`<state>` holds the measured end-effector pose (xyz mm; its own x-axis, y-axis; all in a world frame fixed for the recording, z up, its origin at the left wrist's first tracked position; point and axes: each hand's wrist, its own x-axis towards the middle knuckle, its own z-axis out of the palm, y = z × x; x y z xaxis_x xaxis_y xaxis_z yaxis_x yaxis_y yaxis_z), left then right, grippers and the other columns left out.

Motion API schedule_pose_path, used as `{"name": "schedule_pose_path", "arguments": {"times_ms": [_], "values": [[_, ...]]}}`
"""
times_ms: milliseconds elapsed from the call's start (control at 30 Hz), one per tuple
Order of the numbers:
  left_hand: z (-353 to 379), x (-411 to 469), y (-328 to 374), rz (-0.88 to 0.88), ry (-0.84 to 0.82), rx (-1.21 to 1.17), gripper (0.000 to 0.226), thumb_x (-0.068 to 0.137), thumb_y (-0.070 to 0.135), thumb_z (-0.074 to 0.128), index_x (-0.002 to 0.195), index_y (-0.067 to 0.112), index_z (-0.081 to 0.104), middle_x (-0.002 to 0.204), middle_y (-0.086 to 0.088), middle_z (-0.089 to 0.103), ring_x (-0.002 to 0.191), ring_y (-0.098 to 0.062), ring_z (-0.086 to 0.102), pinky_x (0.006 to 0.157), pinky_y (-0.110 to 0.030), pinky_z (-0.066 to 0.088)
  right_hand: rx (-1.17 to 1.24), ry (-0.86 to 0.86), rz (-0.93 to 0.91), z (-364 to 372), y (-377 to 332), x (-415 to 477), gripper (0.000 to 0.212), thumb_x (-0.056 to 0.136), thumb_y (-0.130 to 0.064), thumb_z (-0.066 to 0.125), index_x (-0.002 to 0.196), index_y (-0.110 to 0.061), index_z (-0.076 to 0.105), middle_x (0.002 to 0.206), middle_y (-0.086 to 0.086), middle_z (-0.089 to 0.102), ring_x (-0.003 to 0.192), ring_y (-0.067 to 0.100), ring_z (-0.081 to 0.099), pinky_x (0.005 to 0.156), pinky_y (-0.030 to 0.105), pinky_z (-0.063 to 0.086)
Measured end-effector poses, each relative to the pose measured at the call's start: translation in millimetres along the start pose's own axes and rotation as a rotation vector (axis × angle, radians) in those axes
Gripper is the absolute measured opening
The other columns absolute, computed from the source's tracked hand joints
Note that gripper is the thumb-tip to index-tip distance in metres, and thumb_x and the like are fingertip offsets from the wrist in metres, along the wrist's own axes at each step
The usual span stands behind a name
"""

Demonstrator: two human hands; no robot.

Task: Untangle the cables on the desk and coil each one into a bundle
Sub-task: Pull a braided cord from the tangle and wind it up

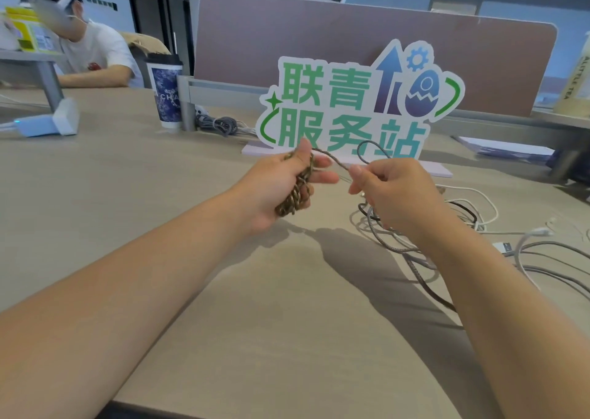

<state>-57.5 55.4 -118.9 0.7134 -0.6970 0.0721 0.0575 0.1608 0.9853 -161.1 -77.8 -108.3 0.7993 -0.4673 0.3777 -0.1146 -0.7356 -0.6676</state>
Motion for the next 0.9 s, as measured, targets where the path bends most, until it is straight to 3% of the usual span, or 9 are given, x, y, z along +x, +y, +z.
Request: {"name": "schedule_pose_path", "arguments": {"times_ms": [67,133,267,367,467,567,700,800,900], "values": [[-2,2,2,0.023,0.03,-0.202,0.039,0.097,0.043,0.034,0.097,0.014,0.06,0.09,-0.004,0.073,0.074,-0.012,0.065,0.068,-0.027,0.054,-0.06,-0.103,0.025,2,-1,-2,0.033,0.093,-0.038,0.053,0.073,-0.019,0.07,0.052,-0.003,0.049,0.046,0.013,0.042,0.053,0.03,0.045],[-1,3,4,0.027,0.049,-0.379,0.039,0.098,0.044,0.031,0.097,0.017,0.059,0.089,-0.003,0.072,0.084,-0.015,0.067,0.076,-0.032,0.055,-0.108,-0.199,-0.006,7,-5,-6,0.029,0.093,-0.037,0.053,0.078,-0.019,0.071,0.054,-0.01,0.047,0.047,0.008,0.043,0.05,0.025,0.037],[0,2,2,-0.053,0.151,-0.587,0.036,0.097,0.044,0.039,0.089,0.014,0.055,0.065,0.001,0.062,0.054,-0.011,0.059,0.055,-0.027,0.055,-0.251,-0.294,-0.195,17,-15,-13,0.03,0.092,-0.036,0.054,0.074,-0.016,0.067,0.055,-0.007,0.054,0.051,0.005,0.049,0.048,0.018,0.033],[4,0,-6,-0.105,0.284,-0.104,0.035,0.097,0.042,0.045,0.084,0.012,0.057,0.065,0.0,0.053,0.049,-0.01,0.047,0.048,-0.02,0.045,-0.281,-0.178,-0.383,21,-18,-15,0.031,0.088,-0.034,0.061,0.071,-0.008,0.067,0.056,0.003,0.057,0.052,0.014,0.045,0.051,0.023,0.032],[7,-3,-14,-0.088,0.172,0.243,0.042,0.097,0.048,0.042,0.077,0.014,0.054,0.07,-0.009,0.049,0.043,-0.011,0.041,0.042,-0.017,0.036,-0.162,-0.108,-0.451,23,-20,-17,0.015,0.082,-0.027,0.07,0.073,-0.015,0.071,0.052,-0.009,0.054,0.054,0.007,0.049,0.053,0.018,0.036],[11,-8,-11,-0.145,-0.031,0.186,0.055,0.091,0.066,0.032,0.076,0.017,0.051,0.06,-0.004,0.041,0.044,-0.012,0.037,0.041,-0.019,0.031,-0.004,-0.047,-0.42,22,-18,-16,0.01,0.076,-0.023,0.076,0.072,-0.018,0.068,0.05,-0.015,0.055,0.055,0.003,0.052,0.053,0.014,0.037],[14,-11,-4,-0.197,-0.129,0.127,0.068,0.084,0.076,0.019,0.073,0.018,0.052,0.048,0.004,0.033,0.042,-0.011,0.034,0.04,-0.018,0.026,0.067,0.016,-0.258,23,-14,-12,0.021,0.071,-0.03,0.079,0.083,-0.023,0.063,0.056,-0.01,0.053,0.056,0.0,0.049,0.054,0.011,0.035],[13,-11,-3,-0.17,-0.121,0.175,0.077,0.082,0.078,0.013,0.101,0.022,0.062,0.056,0.002,0.041,0.044,-0.011,0.036,0.04,-0.017,0.027,0.082,0.022,-0.149,25,-15,-12,0.036,0.069,-0.036,0.079,0.097,-0.026,0.058,0.067,-0.011,0.046,0.061,-0.001,0.044,0.053,0.01,0.033],[10,-11,-2,-0.139,-0.103,0.179,0.076,0.082,0.078,0.012,0.117,0.028,0.057,0.073,-0.004,0.051,0.042,-0.009,0.037,0.039,-0.017,0.028,0.123,-0.062,-0.086,24,-15,-12,0.027,0.072,-0.044,0.075,0.091,-0.029,0.064,0.065,-0.014,0.042,0.054,0.001,0.039,0.048,0.012,0.03]]}}
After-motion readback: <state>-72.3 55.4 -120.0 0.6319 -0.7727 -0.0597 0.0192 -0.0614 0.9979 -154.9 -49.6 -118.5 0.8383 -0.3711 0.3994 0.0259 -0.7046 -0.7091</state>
